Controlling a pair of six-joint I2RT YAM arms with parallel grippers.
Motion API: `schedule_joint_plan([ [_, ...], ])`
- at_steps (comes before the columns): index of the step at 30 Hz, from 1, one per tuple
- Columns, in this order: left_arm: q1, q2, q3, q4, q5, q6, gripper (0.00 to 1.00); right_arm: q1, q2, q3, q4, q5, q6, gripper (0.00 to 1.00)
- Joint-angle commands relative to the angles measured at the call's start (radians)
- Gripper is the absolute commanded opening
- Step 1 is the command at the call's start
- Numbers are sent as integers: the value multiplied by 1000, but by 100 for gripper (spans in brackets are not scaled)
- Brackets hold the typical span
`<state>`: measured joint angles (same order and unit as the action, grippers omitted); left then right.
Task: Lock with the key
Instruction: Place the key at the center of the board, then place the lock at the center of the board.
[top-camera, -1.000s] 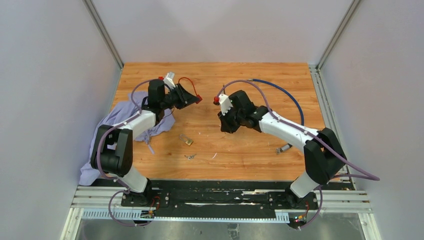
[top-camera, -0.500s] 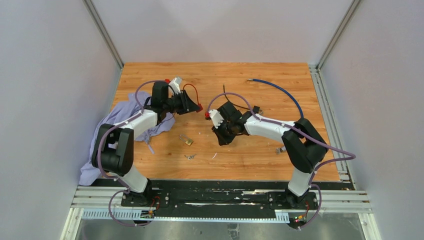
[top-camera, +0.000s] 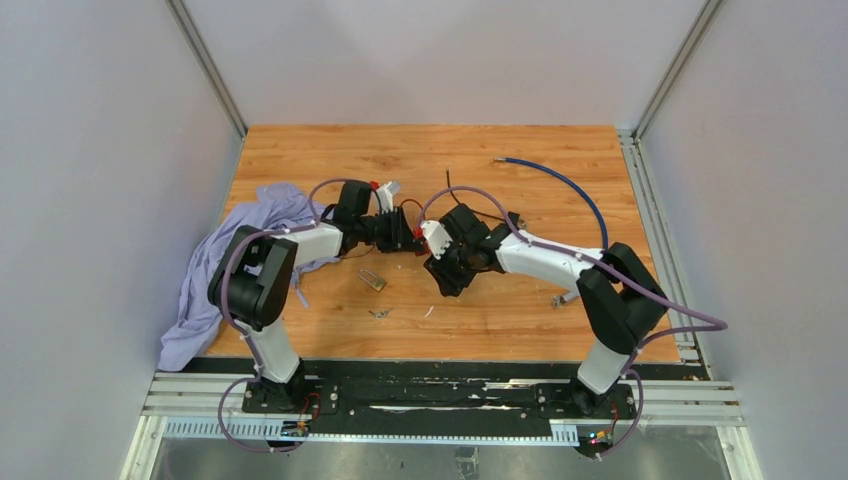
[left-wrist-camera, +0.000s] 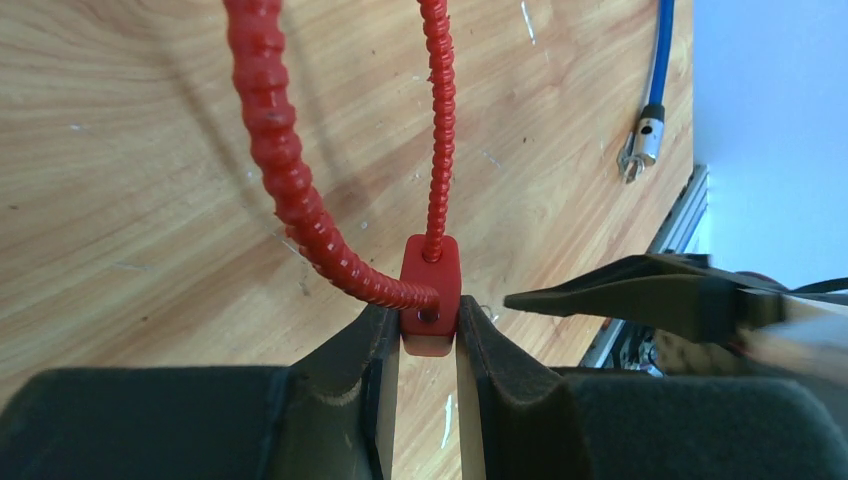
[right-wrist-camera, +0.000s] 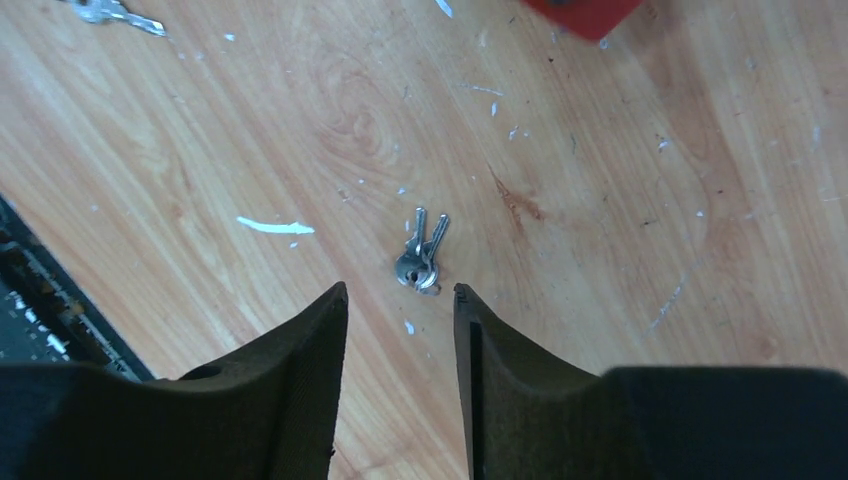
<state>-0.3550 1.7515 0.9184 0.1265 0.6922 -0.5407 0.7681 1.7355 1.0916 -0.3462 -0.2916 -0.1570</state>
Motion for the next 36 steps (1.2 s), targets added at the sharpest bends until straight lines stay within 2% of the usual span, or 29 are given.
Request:
schedule_joint_plan([
  [1, -31, 33, 4, 19, 57, 10, 2, -7, -98, -19, -35, -37, -54, 44],
  [10, -86, 112, 20, 18, 77, -21, 8, -194, -235, -8, -35, -24, -77, 47],
  [16, -86, 153, 46, -38, 60, 4, 14, -254, -277, -19, -24, 10, -93, 47],
  [22, -82, 128, 71, -140, -12, 95, 44, -340, -223, 24, -40, 49, -39, 47],
  [31, -54, 74, 128, -302, -112, 177, 67, -472, -60, 148, -94, 60, -153, 52],
  [32, -48, 66, 135, -318, -124, 189, 69, -484, -37, 168, -104, 71, -167, 59],
  [33, -45, 57, 140, -332, -137, 201, 71, -497, -14, 189, -107, 86, -182, 62],
  [36, -29, 14, 144, -349, -155, 231, 75, -528, 53, 247, -118, 98, -250, 63],
])
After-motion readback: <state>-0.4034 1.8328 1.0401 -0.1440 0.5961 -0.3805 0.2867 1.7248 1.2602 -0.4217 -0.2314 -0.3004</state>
